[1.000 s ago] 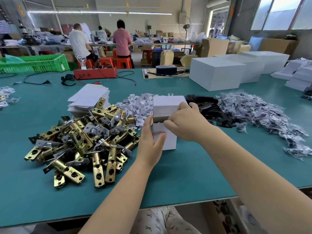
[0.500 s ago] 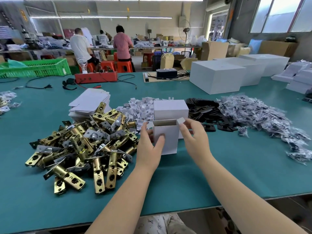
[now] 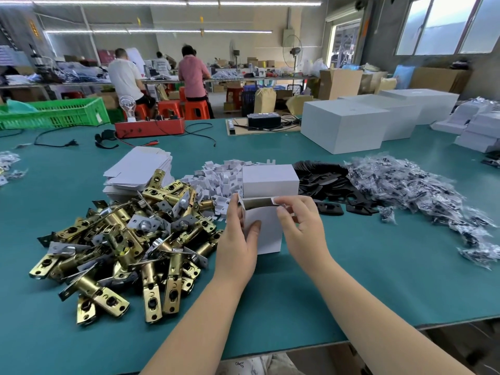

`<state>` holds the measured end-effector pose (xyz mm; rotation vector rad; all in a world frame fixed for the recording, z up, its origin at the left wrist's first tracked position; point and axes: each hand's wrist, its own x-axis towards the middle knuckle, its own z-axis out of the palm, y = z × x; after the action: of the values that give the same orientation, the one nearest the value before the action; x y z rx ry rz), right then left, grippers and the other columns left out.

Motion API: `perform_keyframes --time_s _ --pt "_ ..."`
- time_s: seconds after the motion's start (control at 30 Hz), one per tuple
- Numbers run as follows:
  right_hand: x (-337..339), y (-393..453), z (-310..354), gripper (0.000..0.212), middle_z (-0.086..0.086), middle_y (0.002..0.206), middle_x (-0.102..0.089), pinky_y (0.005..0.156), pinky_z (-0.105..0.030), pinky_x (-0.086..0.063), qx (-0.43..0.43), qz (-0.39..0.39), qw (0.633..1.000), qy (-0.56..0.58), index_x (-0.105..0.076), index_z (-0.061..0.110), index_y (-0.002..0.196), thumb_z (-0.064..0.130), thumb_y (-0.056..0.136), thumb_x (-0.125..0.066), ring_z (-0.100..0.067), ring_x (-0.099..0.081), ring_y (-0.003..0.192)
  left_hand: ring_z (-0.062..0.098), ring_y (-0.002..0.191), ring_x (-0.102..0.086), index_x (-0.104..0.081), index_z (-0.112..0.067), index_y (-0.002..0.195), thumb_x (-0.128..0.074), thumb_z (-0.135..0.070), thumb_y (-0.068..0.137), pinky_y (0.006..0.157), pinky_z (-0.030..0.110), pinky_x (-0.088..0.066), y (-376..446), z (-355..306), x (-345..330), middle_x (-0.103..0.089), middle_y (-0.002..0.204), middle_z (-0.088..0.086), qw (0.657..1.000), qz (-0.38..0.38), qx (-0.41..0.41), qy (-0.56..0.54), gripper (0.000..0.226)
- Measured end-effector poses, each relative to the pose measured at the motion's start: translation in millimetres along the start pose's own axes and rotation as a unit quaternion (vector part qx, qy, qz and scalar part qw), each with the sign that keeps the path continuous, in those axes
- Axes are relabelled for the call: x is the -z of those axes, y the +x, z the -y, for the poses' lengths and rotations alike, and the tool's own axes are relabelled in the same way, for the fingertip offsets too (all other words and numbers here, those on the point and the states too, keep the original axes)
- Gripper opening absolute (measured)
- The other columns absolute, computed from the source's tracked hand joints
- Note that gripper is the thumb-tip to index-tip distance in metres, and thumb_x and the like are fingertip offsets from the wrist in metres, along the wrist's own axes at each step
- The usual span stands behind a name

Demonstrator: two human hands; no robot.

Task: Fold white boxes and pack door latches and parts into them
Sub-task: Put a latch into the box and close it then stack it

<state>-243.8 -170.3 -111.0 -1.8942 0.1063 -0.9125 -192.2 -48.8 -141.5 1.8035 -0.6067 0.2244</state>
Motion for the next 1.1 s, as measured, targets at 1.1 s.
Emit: perform_keyframes --time_s 1.1 --pt "-3.2 12.5 12.3 0.013 0.010 0.088 -0.065 0.076 -0.012 -0.043 -0.065 0.129 0.967 0.210 -0.064 0.024 0.083 0.012 0.088 -0.065 -0.003 -0.054 0.079 -0.003 0.078 -0.059 -0.037 -0.051 0.121 -0.043 -0.055 0.093 0.064 0.012 -0.044 0.5 -4.9 5.4 -0.063 0.105 -0.018 0.997 -0.028 0.000 -0.077 0.029"
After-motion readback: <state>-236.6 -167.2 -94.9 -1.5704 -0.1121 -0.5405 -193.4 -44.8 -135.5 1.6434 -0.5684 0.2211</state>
